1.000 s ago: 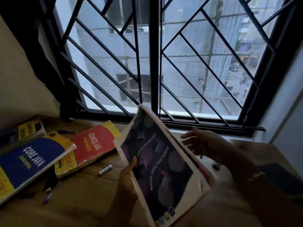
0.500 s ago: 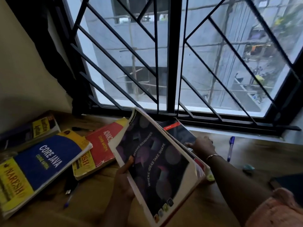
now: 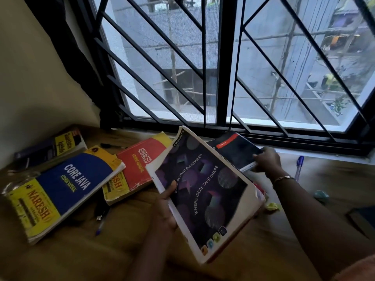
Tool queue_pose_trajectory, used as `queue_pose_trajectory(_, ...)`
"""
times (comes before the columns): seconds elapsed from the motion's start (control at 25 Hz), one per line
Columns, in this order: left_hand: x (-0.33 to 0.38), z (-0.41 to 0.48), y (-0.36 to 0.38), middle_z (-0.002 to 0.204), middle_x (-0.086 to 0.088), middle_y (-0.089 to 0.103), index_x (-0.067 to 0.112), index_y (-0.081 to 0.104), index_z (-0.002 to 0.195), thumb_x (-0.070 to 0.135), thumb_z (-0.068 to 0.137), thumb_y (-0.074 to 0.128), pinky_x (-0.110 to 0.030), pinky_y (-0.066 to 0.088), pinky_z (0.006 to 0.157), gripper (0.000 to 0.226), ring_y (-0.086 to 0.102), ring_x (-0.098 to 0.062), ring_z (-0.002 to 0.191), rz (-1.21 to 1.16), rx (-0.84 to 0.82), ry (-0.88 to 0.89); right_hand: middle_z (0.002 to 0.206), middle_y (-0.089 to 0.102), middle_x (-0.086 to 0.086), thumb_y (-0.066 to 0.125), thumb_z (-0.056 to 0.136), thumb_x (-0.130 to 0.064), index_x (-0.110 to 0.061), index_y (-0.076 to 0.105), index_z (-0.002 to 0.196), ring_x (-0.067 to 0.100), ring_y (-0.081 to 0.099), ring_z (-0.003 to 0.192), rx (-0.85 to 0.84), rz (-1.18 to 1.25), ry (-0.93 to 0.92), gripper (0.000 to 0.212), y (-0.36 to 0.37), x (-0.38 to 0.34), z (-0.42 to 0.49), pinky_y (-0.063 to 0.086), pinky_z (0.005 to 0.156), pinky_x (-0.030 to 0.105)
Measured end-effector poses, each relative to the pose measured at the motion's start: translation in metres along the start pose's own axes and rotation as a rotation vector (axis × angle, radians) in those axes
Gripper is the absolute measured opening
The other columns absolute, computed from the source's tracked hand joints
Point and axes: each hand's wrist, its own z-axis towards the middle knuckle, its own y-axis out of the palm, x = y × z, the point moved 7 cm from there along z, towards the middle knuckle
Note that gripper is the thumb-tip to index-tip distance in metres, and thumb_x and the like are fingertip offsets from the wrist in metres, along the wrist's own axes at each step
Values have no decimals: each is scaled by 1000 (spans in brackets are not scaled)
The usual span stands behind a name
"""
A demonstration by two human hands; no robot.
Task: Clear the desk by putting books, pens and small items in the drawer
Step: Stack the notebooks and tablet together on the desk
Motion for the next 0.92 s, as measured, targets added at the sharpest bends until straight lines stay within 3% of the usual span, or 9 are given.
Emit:
queue_pose_trajectory(0.12,-8,-5,0,91,-15,71,8,71,94,15,84,52,-43,57,75,22,69,-30,75,12,56,13,72,51,3,61,81,-7,-6,56,102,40,65,76,72,158,-141,21,-53,-30,-20,56,64,55)
queue_pose_trajectory(0.2,-16,-12,9,93,-14,71,6,65,102,13,84,54,-41,57,75,23,69,-29,76,60,61,23,70,47,4,58,85,-4,-6,55,93,25,65,58,76,349,-224,9,-98,-54,-51,57,47,41)
queue_pose_trajectory(0.28,-28,-20,24,73,-10,73,7,66,87,10,91,48,-33,58,56,19,70,-24,61,120,40,-7,68,45,6,53,89,-1,-13,50,78,9,58,38,32,543,-246,16,-133,-67,-86,52,37,25)
queue_pose_trajectory(0.36,-43,-25,41,69,-11,72,7,69,79,12,93,48,-34,58,50,25,70,-24,58,130,23,-62,67,44,6,50,90,-1,-15,49,76,6,56,36,-52,659,-237,21,-153,-70,-127,50,37,21)
queue_pose_trajectory(0.44,-57,-25,53,87,-17,72,6,73,86,22,85,60,-43,60,68,20,71,-29,73,164,45,-44,69,48,6,51,90,-1,-16,51,78,6,58,39,-125,629,-207,19,-151,-57,-160,49,37,19)
queue_pose_trajectory(0.56,-85,-19,67,124,-24,59,6,58,124,55,61,77,-59,42,98,82,58,-39,112,154,-4,-55,76,56,11,53,89,-3,-19,55,82,14,62,55,-132,484,-164,18,-133,-13,-187,53,45,28)
queue_pose_trajectory(0.68,-108,-20,79,128,-20,57,12,53,130,71,45,77,-59,39,101,106,55,-39,117,250,-32,-95,90,61,20,55,90,-12,-16,55,97,28,64,73,-53,261,-173,8,-134,20,-196,56,62,42)
queue_pose_trajectory(0.8,-120,-24,90,119,-22,62,6,56,124,40,59,80,-52,51,90,78,60,-39,109,222,-14,-68,84,64,16,54,91,-20,-17,50,109,28,66,69,-105,12,-196,19,-138,30,-199,57,62,42)
queue_pose_trajectory(0.92,-145,-21,102,109,-22,66,3,64,110,8,67,70,-46,56,80,44,65,-38,97,179,-42,-129,73,62,6,53,91,-25,-15,56,102,17,64,59,-161,-82,-189,15,-158,40,-193,53,49,26)
